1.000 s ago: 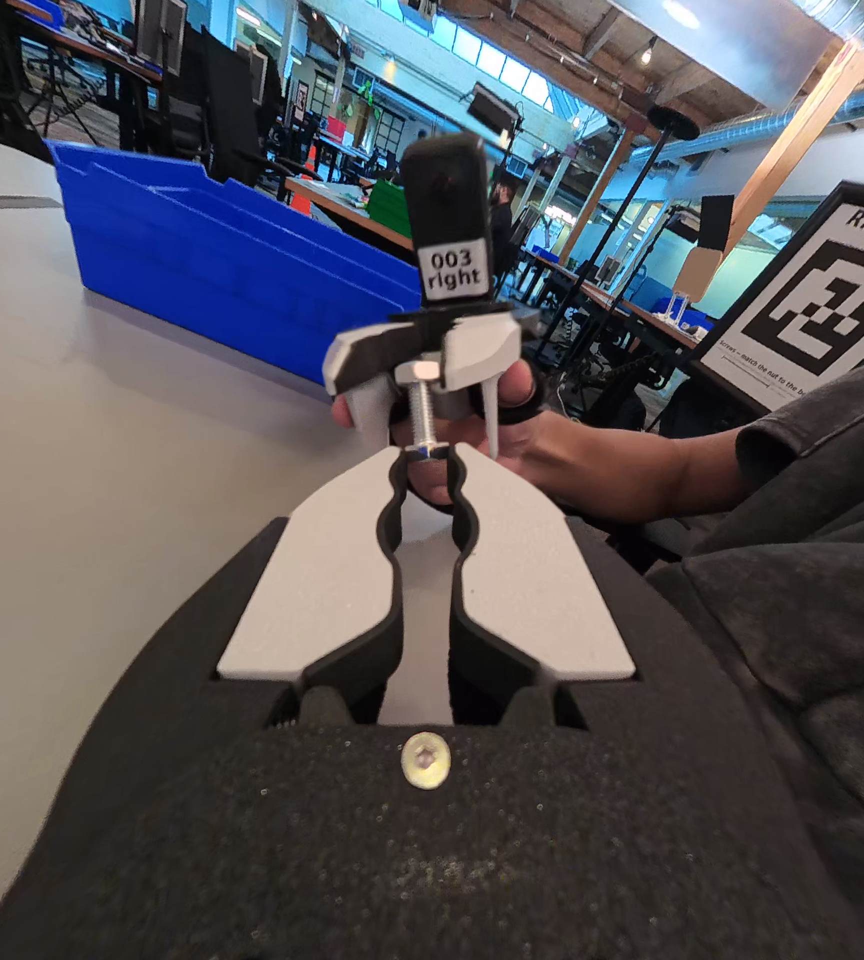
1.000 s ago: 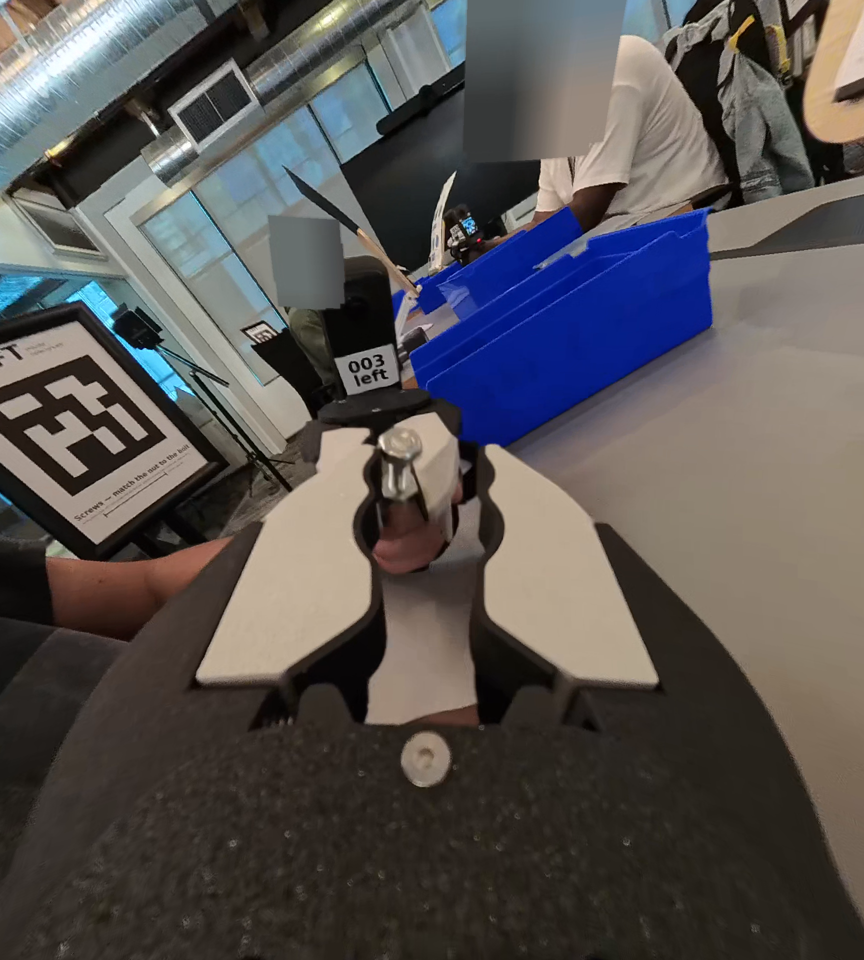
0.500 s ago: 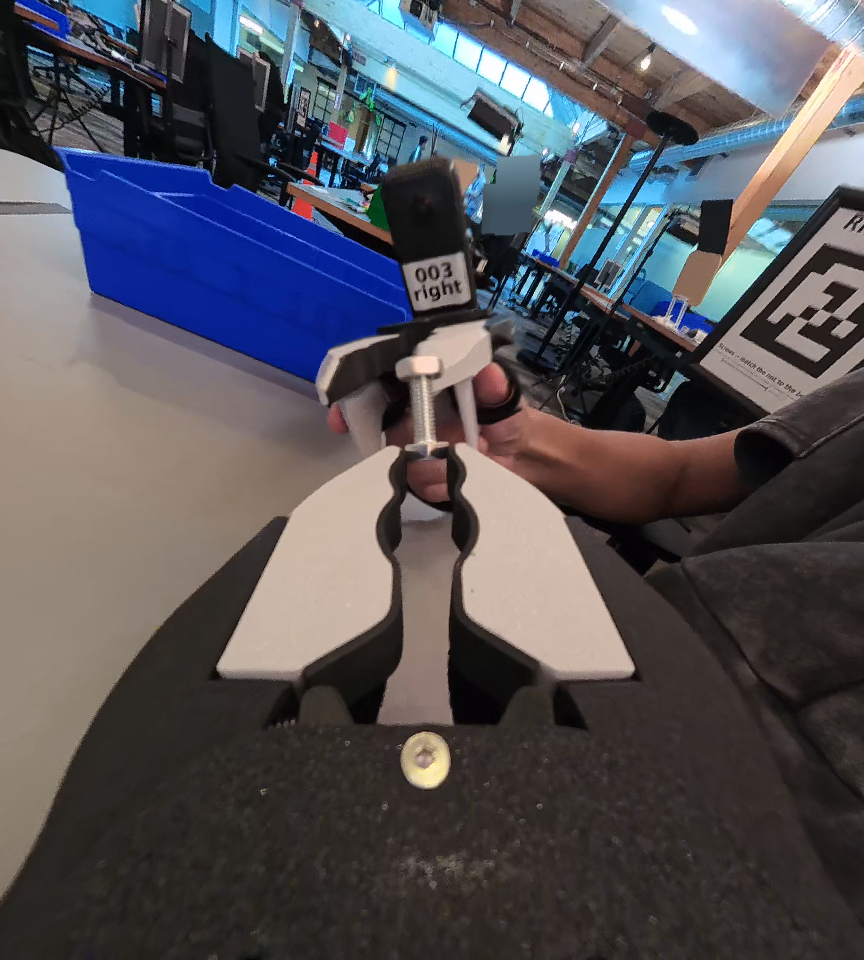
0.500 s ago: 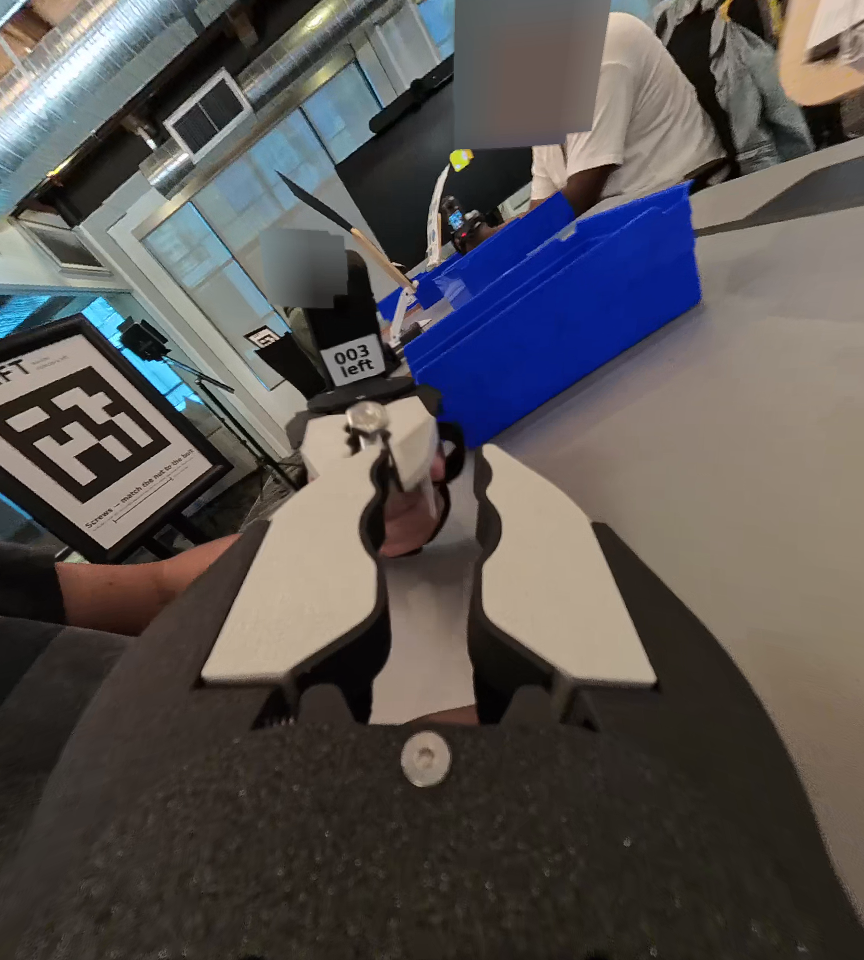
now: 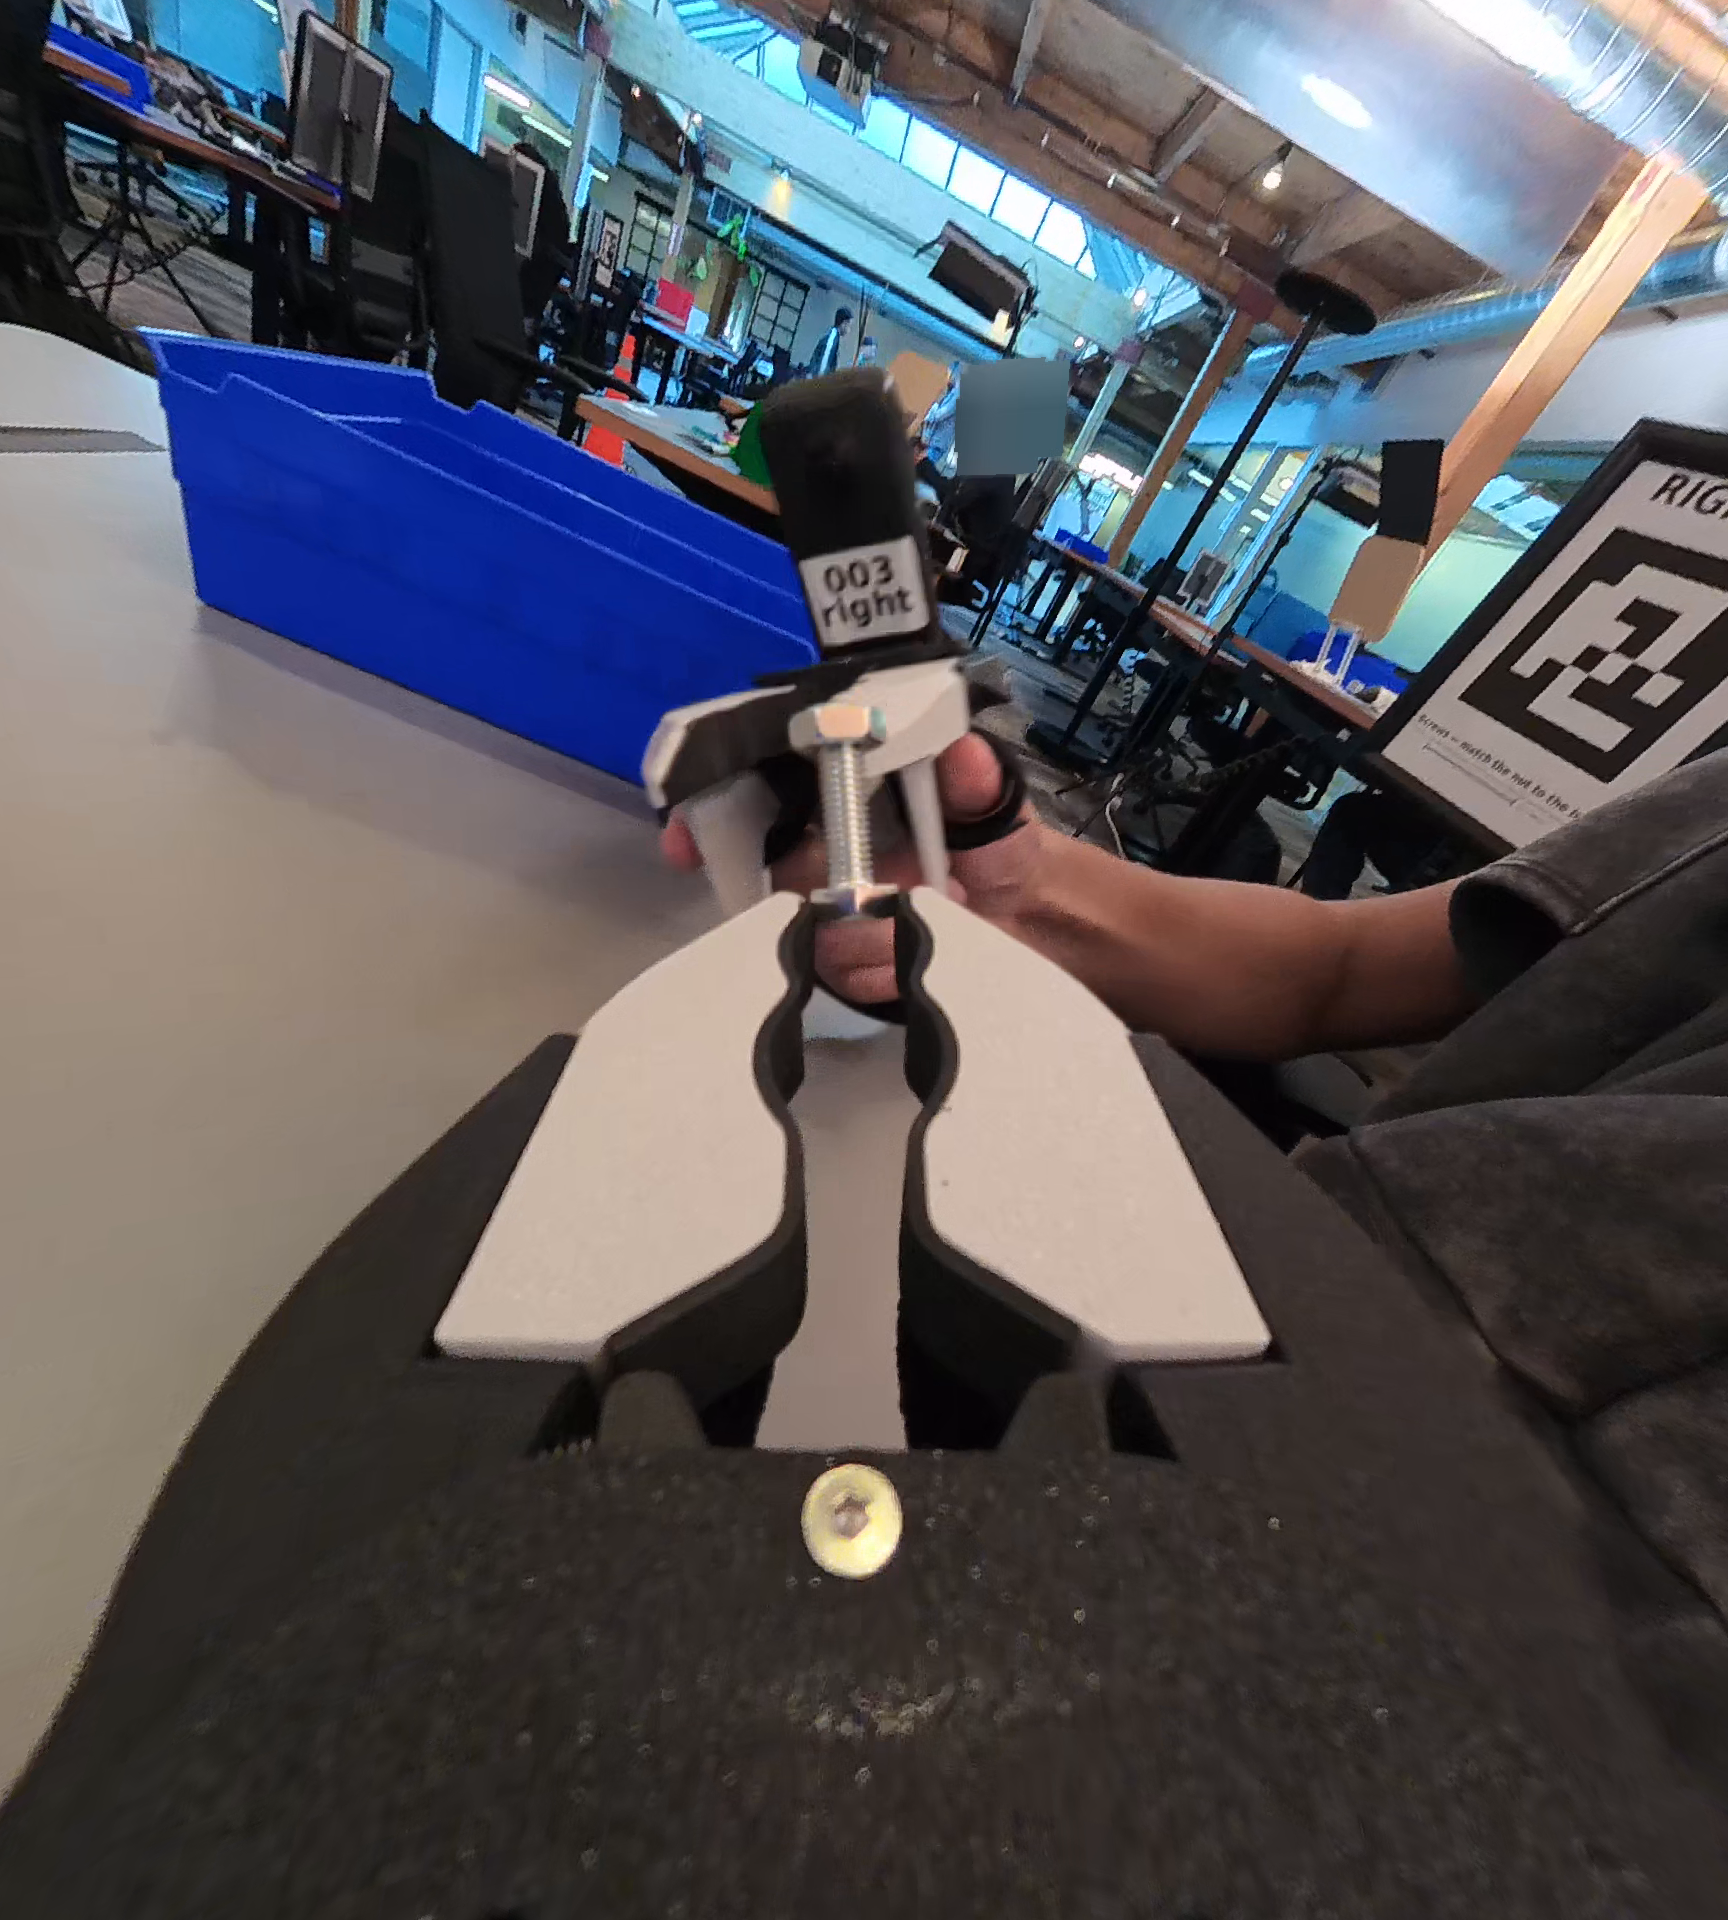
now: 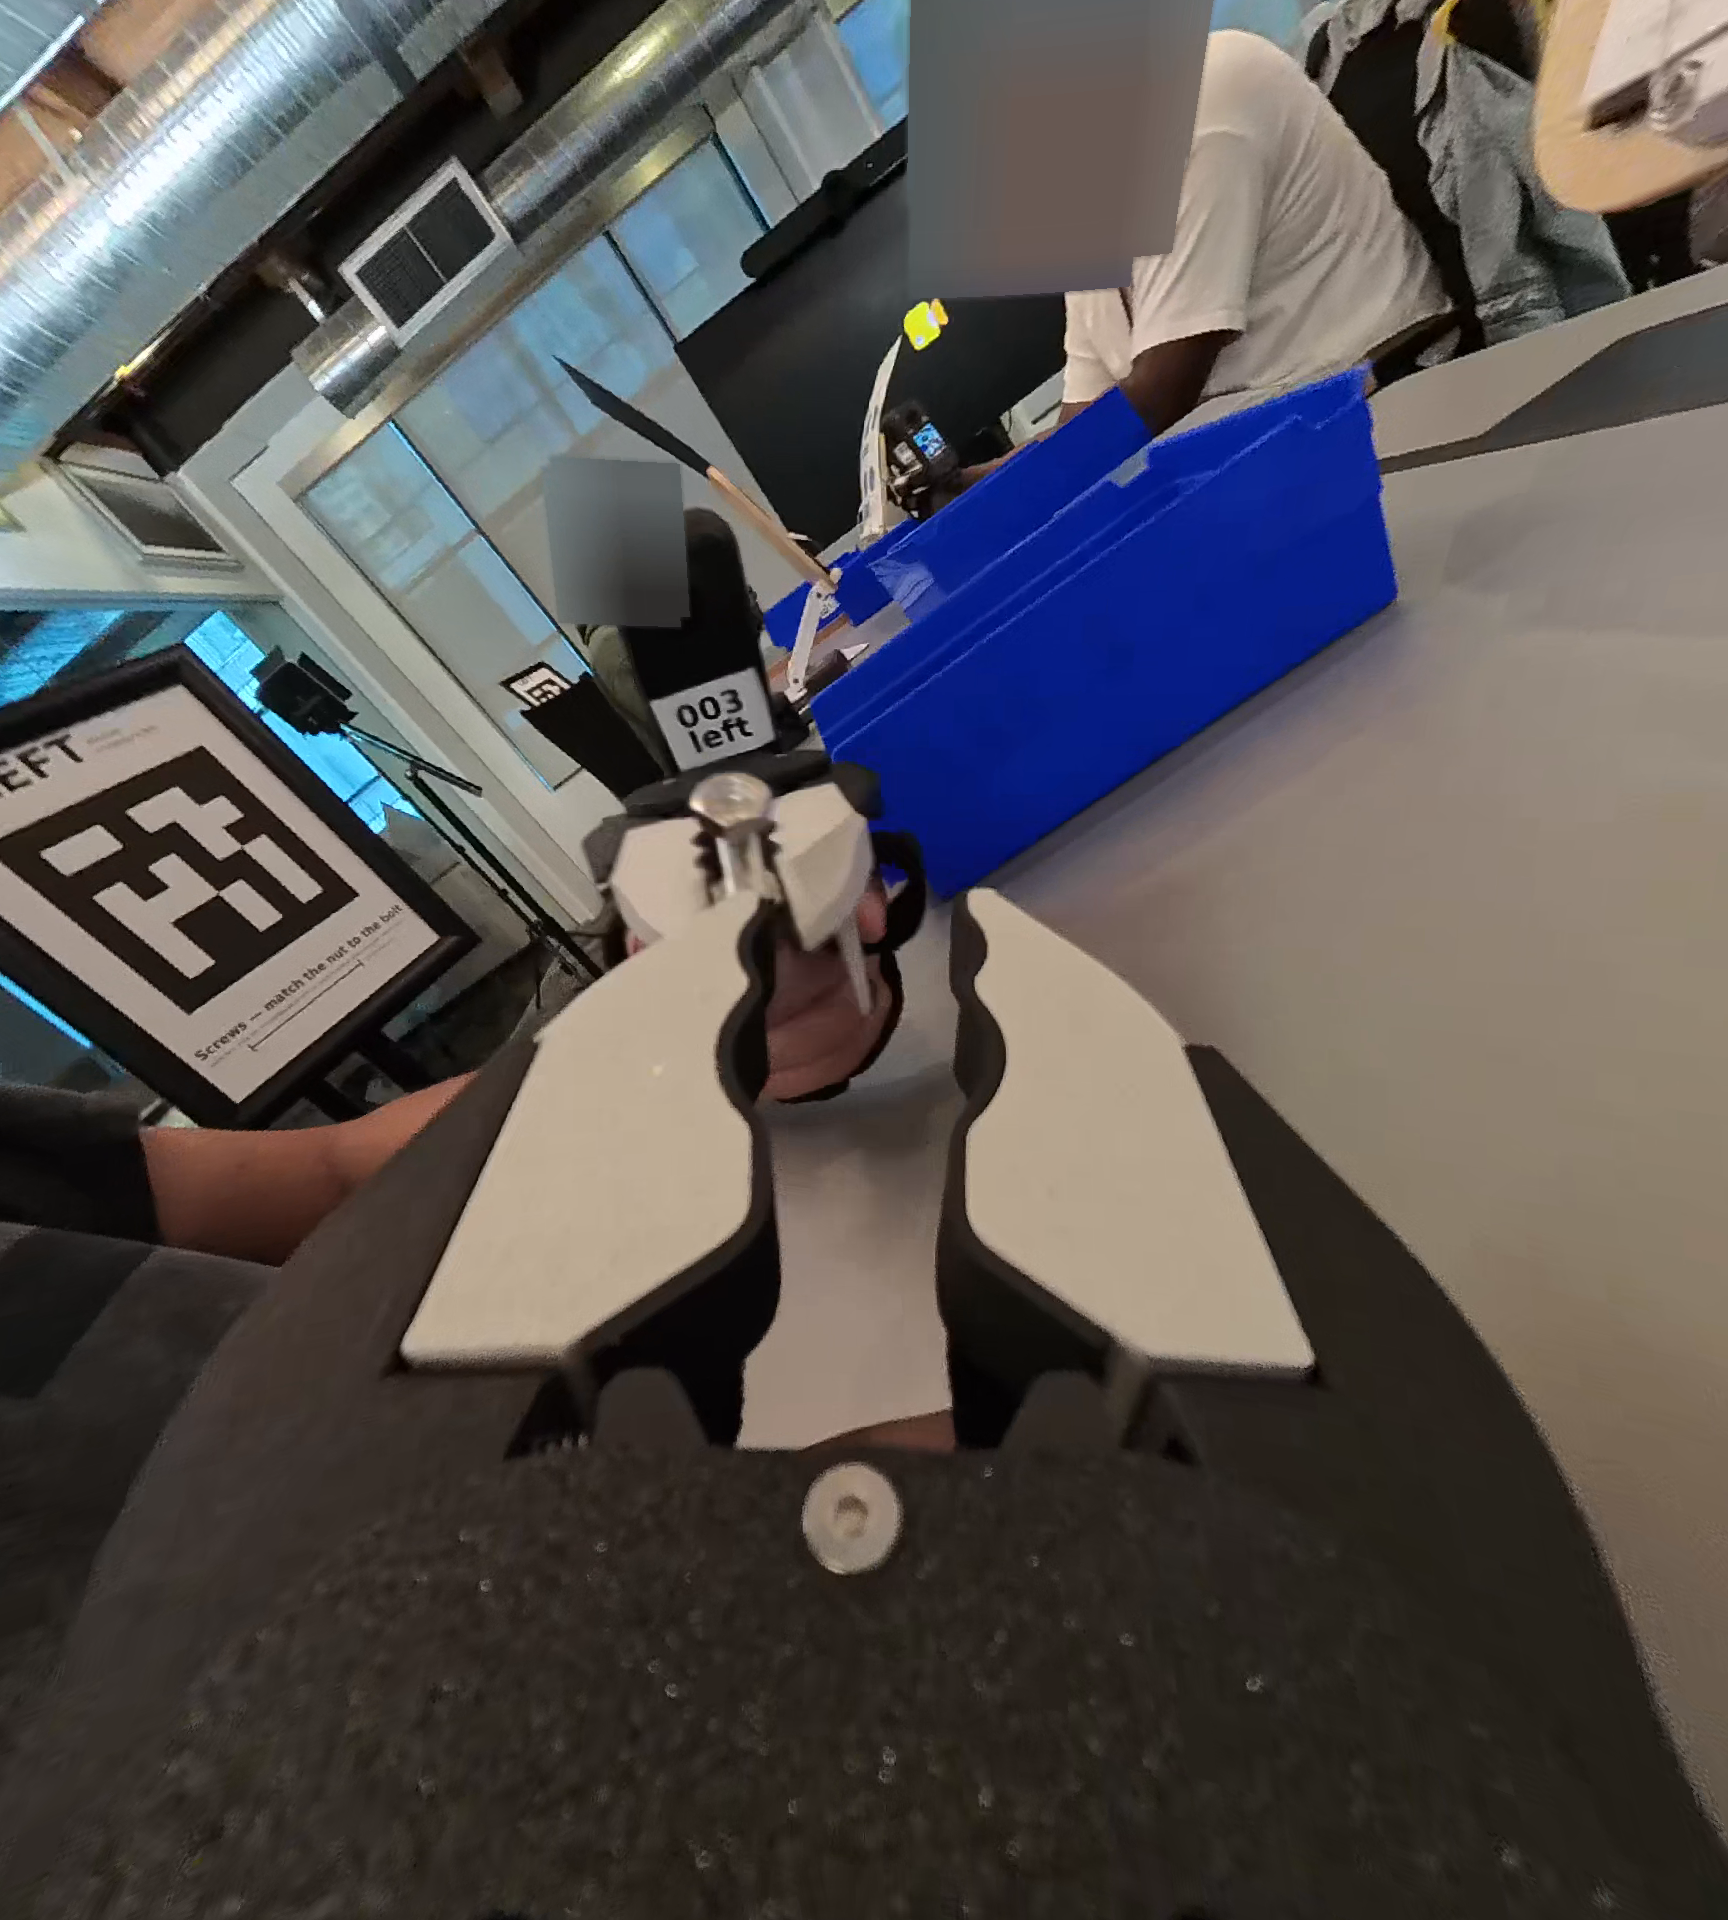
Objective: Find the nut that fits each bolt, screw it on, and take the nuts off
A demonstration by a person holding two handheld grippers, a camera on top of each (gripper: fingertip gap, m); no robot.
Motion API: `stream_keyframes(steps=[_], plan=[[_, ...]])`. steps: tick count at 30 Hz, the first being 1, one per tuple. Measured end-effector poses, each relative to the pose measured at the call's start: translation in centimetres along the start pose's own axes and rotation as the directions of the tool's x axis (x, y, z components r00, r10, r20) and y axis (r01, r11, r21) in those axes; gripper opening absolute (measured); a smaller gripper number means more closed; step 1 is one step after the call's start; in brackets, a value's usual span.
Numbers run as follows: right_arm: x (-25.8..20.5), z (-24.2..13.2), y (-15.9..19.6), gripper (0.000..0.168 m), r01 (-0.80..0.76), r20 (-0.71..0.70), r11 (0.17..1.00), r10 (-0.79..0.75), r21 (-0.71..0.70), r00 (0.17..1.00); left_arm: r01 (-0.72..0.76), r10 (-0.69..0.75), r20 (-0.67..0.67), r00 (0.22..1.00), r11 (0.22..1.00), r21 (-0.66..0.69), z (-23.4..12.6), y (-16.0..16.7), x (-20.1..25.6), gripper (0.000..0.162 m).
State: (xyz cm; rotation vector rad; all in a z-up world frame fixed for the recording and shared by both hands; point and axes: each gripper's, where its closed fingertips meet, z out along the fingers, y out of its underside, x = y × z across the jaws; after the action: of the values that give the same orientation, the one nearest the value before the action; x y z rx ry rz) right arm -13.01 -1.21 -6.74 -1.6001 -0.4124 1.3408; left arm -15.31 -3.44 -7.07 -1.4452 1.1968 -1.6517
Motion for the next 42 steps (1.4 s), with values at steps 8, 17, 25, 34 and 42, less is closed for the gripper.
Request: stream_keyframes(steps=[8,17,25,34,42], plan=[[-2.4,1.3,0.3,0.027,0.036,0.061,0.999,-0.034,-0.032,0.998,-0.019,0.02,0.014,1.0,0.997,-0.079,1.0,1.5,0.0,0.014],[-2.9,0.6,1.5,0.014,0.135,0.125,0.983,-0.119,-0.126,0.985,0.053,-0.068,-0.101,0.993,0.988,-0.146,1.0,2.4,1.3,0.014],[-3.8,-0.4,5.4,0.014,0.746,0.184,0.567,-0.739,-0.35,0.648,0.195,-0.278,-0.213,0.937,0.919,-0.344,-0.1,4.6,3.0,0.014],[-1.7,-0.3,4.6,0.015,0.878,0.104,-0.058,-0.995,-0.476,-0.01,0.451,-0.497,-0.155,0.854,0.855,-0.258,0.2,3.3,0.9,0.014],[-2.7,0.1,4.0,0.014,0.704,0.033,0.628,-0.738,-0.331,0.674,0.042,-0.054,-0.053,0.997,0.978,-0.206,-0.3,2.8,0.4,0.048]])
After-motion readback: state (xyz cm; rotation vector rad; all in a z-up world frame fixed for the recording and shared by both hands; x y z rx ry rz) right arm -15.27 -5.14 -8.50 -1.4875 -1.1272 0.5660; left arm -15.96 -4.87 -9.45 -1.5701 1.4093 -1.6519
